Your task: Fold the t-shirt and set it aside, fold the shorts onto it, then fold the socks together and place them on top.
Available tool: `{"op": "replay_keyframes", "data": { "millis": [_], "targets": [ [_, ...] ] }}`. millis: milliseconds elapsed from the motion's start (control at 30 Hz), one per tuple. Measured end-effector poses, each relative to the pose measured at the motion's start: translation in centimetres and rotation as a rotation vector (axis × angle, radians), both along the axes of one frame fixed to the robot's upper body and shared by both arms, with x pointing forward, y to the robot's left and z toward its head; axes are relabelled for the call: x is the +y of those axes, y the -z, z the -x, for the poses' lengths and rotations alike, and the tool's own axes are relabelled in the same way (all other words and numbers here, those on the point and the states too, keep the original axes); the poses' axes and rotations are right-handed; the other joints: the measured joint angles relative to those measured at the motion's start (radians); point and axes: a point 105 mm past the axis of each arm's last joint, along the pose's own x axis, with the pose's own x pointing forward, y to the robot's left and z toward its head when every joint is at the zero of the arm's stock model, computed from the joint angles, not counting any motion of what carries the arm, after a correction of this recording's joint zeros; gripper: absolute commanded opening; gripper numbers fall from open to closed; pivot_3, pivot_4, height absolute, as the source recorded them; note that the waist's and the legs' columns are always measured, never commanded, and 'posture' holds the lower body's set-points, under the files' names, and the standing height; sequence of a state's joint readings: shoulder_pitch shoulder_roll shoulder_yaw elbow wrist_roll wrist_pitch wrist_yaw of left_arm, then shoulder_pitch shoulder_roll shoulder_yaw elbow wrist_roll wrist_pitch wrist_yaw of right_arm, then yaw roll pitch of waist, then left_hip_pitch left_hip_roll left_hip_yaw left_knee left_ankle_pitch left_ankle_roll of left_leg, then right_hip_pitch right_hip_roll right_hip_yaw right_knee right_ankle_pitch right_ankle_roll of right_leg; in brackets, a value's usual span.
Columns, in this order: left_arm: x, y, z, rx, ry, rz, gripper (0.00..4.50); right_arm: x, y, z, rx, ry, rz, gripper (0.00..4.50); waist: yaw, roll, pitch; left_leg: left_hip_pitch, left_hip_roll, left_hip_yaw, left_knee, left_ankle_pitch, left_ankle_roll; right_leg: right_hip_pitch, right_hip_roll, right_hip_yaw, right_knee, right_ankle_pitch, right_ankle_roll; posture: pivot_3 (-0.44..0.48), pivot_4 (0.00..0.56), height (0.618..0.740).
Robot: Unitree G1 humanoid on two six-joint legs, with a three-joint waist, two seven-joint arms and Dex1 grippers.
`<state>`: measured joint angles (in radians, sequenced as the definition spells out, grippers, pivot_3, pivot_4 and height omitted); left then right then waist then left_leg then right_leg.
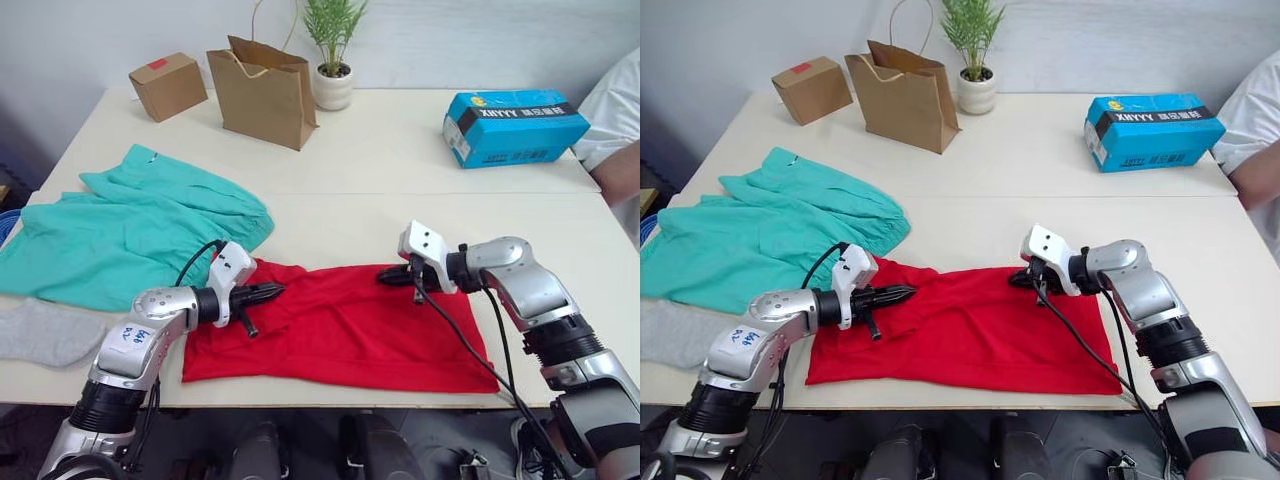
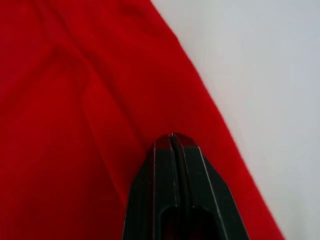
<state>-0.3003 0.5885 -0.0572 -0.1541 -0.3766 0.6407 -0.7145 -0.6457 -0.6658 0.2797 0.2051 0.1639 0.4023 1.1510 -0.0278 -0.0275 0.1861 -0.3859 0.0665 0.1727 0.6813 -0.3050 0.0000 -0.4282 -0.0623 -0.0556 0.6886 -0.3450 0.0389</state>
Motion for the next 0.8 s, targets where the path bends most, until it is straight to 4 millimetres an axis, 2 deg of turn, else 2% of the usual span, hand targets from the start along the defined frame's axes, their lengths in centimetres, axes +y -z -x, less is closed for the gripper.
{"op": "replay_keyframes", "data": {
  "millis": [133,300,400,567,667,800],
  "targets": [
    [-0.1,0.2,-0.2,-0.002,-0.007,0.002,0.00,-1.0,0.2,0.5,0.030,0.012,0.011,0.05,0.002,0.000,0.000,0.000,0.000,-0.001,0.000,0.000,0.000,0.000,0.000,0.000,0.000,0.000,0.000,0.000,0.150,0.740],
    [0.0,0.3,-0.3,-0.001,-0.017,-0.001,0.00,-4.0,0.4,5.3,0.249,-0.073,0.073,0.05,0.004,0.000,0.000,0.000,0.000,-0.001,0.000,0.000,0.001,0.001,-0.001,-0.001,-0.001,0.000,0.000,0.000,0.150,0.740],
    [0.0,0.4,-0.3,0.006,-0.019,0.001,0.00,-4.5,-0.2,6.4,0.280,-0.097,0.067,0.05,-0.004,0.000,0.000,0.003,0.000,-0.001,0.000,0.000,0.001,0.003,-0.001,-0.001,0.000,0.000,0.000,0.000,0.150,0.740],
    [-0.1,0.4,-0.5,-0.009,-0.008,0.016,0.00,-4.2,-2.0,5.6,0.170,-0.077,-0.057,0.05,-0.001,0.000,0.000,0.004,0.000,-0.001,-0.001,0.000,0.000,0.003,0.000,-0.001,-0.001,0.000,0.000,0.000,0.150,0.740],
    [-0.1,0.1,-0.4,-0.025,0.012,0.030,0.00,-4.0,-3.3,4.1,0.068,-0.025,-0.143,0.05,0.000,0.000,0.000,0.003,0.000,-0.001,-0.001,0.000,0.000,0.003,0.000,-0.001,-0.001,0.000,0.000,0.000,0.150,0.740],
    [-0.7,-0.5,-0.2,-0.051,0.041,0.078,0.00,-3.0,-3.0,2.1,-0.036,0.047,-0.201,0.05,0.000,0.000,0.000,0.003,0.000,0.000,-0.002,0.000,0.000,0.003,0.000,-0.001,-0.001,0.000,0.000,0.000,0.150,0.740]
  ]
}}
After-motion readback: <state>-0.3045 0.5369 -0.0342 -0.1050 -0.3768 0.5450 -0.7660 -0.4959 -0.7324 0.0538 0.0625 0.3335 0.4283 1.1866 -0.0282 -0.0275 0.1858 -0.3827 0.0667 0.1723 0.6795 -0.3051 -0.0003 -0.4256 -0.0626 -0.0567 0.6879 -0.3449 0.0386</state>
